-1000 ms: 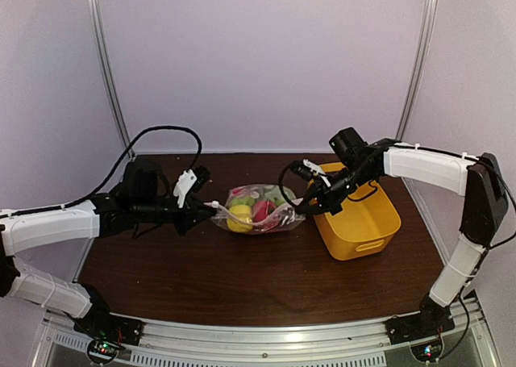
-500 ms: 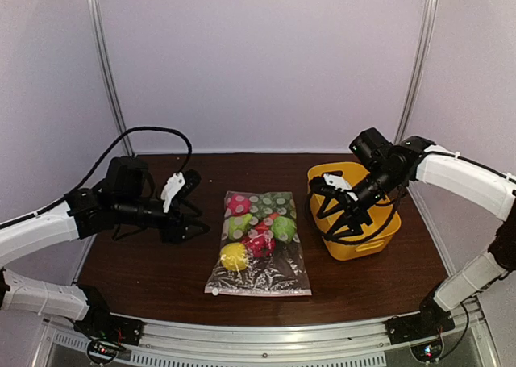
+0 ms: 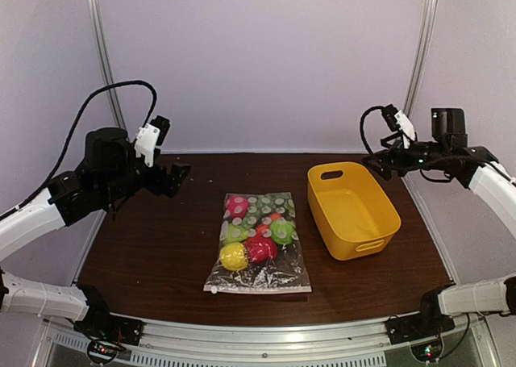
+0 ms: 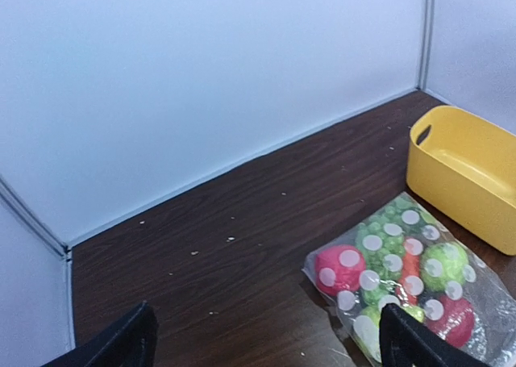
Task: Place the food in the zip-top bag and seal the zipper
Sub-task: Reset both arms
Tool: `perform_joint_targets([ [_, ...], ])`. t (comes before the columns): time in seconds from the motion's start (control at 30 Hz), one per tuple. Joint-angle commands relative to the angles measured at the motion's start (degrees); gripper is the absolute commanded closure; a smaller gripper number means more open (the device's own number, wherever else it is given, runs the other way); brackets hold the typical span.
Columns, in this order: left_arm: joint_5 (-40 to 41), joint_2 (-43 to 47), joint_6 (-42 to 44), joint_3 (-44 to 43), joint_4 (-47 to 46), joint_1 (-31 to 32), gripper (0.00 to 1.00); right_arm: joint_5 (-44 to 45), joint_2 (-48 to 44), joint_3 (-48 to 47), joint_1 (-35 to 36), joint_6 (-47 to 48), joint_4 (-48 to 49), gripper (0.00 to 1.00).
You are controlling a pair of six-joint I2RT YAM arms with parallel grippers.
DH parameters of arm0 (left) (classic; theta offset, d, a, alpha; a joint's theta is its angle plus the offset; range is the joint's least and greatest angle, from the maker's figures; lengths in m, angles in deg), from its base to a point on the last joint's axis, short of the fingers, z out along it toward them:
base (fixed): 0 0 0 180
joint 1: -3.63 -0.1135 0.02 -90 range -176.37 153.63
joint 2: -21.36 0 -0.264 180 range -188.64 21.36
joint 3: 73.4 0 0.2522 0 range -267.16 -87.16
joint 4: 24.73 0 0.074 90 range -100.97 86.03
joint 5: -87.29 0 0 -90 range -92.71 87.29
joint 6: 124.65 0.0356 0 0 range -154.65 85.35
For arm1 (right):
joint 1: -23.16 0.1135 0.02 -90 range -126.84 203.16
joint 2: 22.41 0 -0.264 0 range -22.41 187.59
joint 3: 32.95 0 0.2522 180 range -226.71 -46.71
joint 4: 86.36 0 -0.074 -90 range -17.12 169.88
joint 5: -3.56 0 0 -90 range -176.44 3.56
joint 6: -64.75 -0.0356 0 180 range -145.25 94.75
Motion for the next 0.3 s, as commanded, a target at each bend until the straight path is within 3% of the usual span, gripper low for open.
perform_joint_targets([
  [0.0, 14.46, 1.08, -1.04, 0.15, -5.40, -0.04, 0.02, 20.43, -6.63, 9.04, -2.55, -19.08, 22.29, 0.00],
  [0.13, 17.57, 3.81, -0.60, 4.15, -7.72, -0.12, 0.02, 29.58, -9.36, 10.96, -2.63, -20.67, 23.62, 0.00],
  [0.27, 18.94, 7.08, -0.79, 8.65, -11.14, -0.12, 0.02, 30.67, -11.96, 14.87, -2.73, -20.63, 26.10, 0.01],
])
